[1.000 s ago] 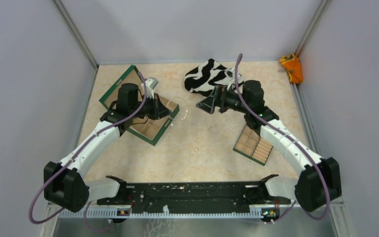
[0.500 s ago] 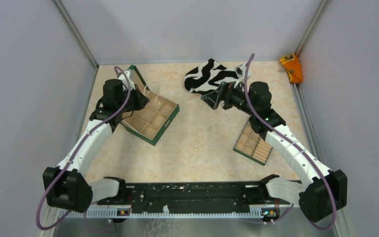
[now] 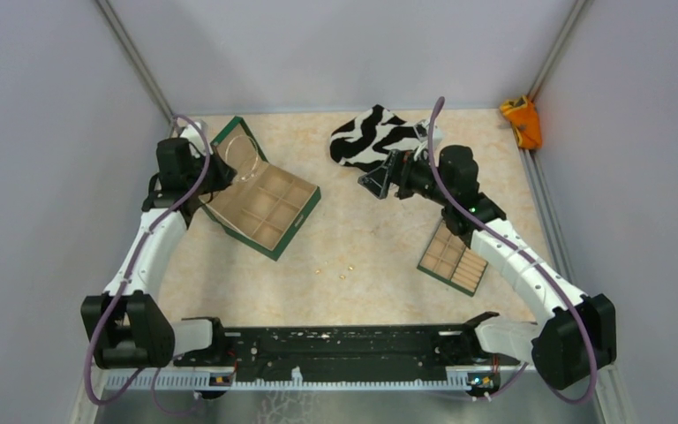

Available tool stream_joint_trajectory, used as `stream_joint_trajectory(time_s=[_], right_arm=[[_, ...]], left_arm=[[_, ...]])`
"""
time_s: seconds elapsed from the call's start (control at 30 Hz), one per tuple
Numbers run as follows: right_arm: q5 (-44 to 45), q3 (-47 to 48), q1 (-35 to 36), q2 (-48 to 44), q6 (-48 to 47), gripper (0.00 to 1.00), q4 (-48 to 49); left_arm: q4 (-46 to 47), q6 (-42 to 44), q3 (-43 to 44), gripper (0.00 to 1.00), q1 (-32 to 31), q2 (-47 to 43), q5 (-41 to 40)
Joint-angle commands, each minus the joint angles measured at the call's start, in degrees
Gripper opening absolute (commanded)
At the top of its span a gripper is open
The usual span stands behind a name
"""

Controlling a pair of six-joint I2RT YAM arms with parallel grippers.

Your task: Organize the mixed jewelry

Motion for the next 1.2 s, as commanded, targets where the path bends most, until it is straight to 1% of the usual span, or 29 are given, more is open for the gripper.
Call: stream_joint_trajectory(time_s=[0.0,0.37,0.5,0.67,0.9,1.17], right_arm=[[-0.7,0.0,-0.2,-0.6,0.1,0.94,3.2],[-1.6,-0.6,-0.2,-0.2,0.2,0.94,4.1],[-1.5,-0.9,-0.2,-0.3,0.2,0.94,4.1],[-1.9,-1.4,-0.2,0.0,0.1,0.94,4.5],[-2.1,-1.8,-0.2,-0.6,0.2,0.94,4.5],[-2.1,-1.9,-0.2,-0.9,-0.1,0.94,3.9]], left_arm=[[0.9,2.3,2.2,0.00,2.6,0.6,3.7],[6.6,-2.5,-1.2,0.00,3.8,-0.8,2.9],[6.2,-3.8,-0.9,0.00,4.1,0.4,2.6],[7.0,-7.7,-0.8,0.00,4.4,1.9,0.9],[5.3,-10.3,0.6,0.00,4.5,4.9,-0.3],[6.4,-13.0,-1.6,0.00,5.7,5.1,-0.8]])
